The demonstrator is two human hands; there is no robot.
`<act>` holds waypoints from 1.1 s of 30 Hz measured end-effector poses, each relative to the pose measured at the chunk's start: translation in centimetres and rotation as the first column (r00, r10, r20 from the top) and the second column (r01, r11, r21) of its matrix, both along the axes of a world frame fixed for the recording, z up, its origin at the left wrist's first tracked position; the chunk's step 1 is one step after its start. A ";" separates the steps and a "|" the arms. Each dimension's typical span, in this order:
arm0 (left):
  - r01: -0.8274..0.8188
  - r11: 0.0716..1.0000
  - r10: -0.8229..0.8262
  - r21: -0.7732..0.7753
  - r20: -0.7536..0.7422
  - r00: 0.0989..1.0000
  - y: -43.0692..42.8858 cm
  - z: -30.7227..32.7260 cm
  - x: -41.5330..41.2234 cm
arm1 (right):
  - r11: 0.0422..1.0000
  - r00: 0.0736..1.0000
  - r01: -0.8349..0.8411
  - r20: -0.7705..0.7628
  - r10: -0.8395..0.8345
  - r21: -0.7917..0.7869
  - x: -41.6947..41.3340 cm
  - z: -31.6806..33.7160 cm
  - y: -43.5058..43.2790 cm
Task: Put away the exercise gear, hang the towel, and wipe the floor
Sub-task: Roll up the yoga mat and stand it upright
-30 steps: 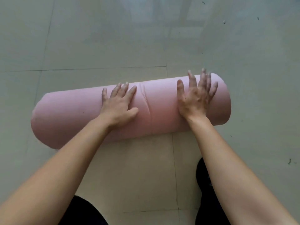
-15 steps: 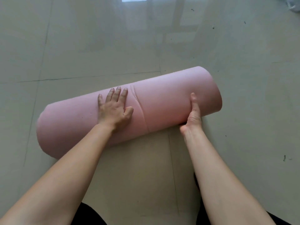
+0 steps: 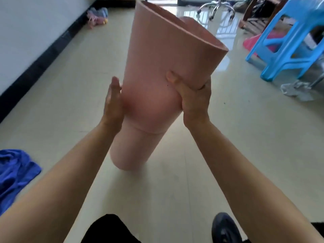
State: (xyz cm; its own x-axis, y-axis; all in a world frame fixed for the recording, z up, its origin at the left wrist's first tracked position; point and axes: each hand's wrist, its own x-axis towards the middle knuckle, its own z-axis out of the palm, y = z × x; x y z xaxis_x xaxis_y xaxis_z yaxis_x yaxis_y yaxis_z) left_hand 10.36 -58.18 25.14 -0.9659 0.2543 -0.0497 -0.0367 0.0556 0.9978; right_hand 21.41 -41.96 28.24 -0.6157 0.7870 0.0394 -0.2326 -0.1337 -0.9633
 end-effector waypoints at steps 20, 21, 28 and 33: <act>0.062 0.965 -0.034 -0.253 0.114 0.993 1.5 11.7 -5.6 | 0.842 0.710 -0.532 0.591 0.383 0.094 -6.9 9.4 4.2; 0.035 0.958 -0.001 -0.284 0.119 0.993 1.6 11.9 -5.5 | 0.828 0.693 -0.551 0.609 0.385 0.104 -7.5 9.3 4.3; 0.108 0.811 0.039 -0.575 0.237 0.971 2.3 15.3 -2.5 | 0.746 0.465 -0.665 0.786 0.407 0.007 -5.7 12.0 6.2; 0.116 0.802 0.104 -0.587 0.327 0.939 2.3 18.1 5.1 | 0.770 0.482 -0.638 0.775 0.408 -0.009 -0.6 14.0 5.4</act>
State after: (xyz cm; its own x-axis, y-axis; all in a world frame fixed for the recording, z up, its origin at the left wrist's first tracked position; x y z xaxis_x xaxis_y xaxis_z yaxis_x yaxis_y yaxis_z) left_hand 15.45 -55.89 43.23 -0.8617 0.0742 -0.5019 -0.3505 0.6282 0.6947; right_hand 20.78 -36.55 42.29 -0.8225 0.3356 -0.4592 0.5516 0.2742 -0.7877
